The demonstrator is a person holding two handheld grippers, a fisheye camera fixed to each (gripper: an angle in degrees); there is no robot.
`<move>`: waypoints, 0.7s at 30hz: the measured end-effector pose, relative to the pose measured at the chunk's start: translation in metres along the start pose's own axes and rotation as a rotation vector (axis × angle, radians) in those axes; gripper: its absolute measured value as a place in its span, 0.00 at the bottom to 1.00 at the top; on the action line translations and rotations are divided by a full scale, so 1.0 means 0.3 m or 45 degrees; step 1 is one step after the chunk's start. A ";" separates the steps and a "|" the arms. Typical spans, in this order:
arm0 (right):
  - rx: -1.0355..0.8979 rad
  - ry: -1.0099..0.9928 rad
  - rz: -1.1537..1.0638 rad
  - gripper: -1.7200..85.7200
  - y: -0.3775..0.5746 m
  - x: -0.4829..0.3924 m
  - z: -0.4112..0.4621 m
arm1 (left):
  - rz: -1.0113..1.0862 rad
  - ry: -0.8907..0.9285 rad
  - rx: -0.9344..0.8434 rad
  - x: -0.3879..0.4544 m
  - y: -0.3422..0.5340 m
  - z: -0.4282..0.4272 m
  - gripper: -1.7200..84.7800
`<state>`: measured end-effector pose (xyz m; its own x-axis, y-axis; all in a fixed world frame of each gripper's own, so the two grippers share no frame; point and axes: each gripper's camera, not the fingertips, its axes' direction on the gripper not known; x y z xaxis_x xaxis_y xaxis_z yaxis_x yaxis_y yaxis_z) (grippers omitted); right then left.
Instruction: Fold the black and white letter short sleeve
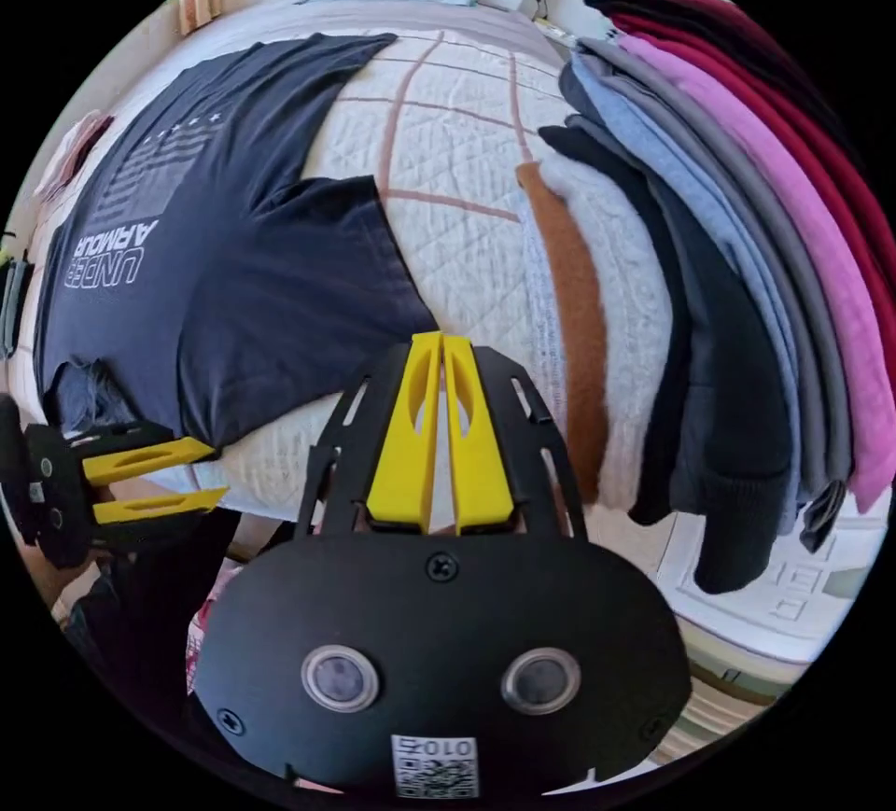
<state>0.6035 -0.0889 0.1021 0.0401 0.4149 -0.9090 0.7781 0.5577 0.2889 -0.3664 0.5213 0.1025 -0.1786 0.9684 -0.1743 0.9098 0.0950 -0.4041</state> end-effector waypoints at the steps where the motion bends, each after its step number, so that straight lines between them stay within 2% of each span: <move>1: -0.008 -0.031 -0.015 0.04 -0.010 -0.004 0.011 | -0.003 0.007 -0.008 -0.005 -0.007 -0.004 0.09; 4: -0.198 -0.200 -0.005 0.04 -0.061 0.022 0.118 | -0.079 0.042 0.004 -0.054 0.013 -0.032 0.10; 5: -0.195 -0.276 0.019 0.04 -0.072 0.053 0.117 | -0.132 0.106 0.007 -0.085 0.030 -0.055 0.10; 7: -0.195 -0.260 0.069 0.05 -0.094 0.096 0.078 | -0.217 0.195 0.051 -0.123 0.074 -0.117 0.10; 10: -0.061 -0.137 0.021 0.05 -0.133 0.099 -0.057 | -0.364 0.228 0.195 -0.161 0.201 -0.266 0.10; 12: 0.088 -0.164 -0.164 0.05 -0.201 0.022 -0.175 | -0.512 0.180 0.281 -0.213 0.311 -0.370 0.10; 14: 0.207 -0.232 -0.347 0.05 -0.269 -0.079 -0.251 | -0.790 -0.024 0.407 -0.355 0.509 -0.527 0.10; 17: 0.377 -0.448 -0.635 0.06 -0.416 -0.299 -0.335 | -1.136 -0.378 0.410 -0.615 0.794 -0.663 0.10; 19: 0.442 -0.573 -0.772 0.07 -0.526 -0.466 -0.356 | -1.356 -0.493 0.414 -0.797 0.987 -0.704 0.10; 21: 0.445 -0.697 -0.909 0.08 -0.686 -0.727 -0.373 | -1.494 -0.488 0.433 -0.972 1.155 -0.721 0.10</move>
<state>0.3646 -0.2138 0.2746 -0.2969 -0.3809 -0.8756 0.8716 0.2665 -0.4115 0.0819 0.3219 0.2075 -0.9530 0.2113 0.2173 0.0036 0.7247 -0.6891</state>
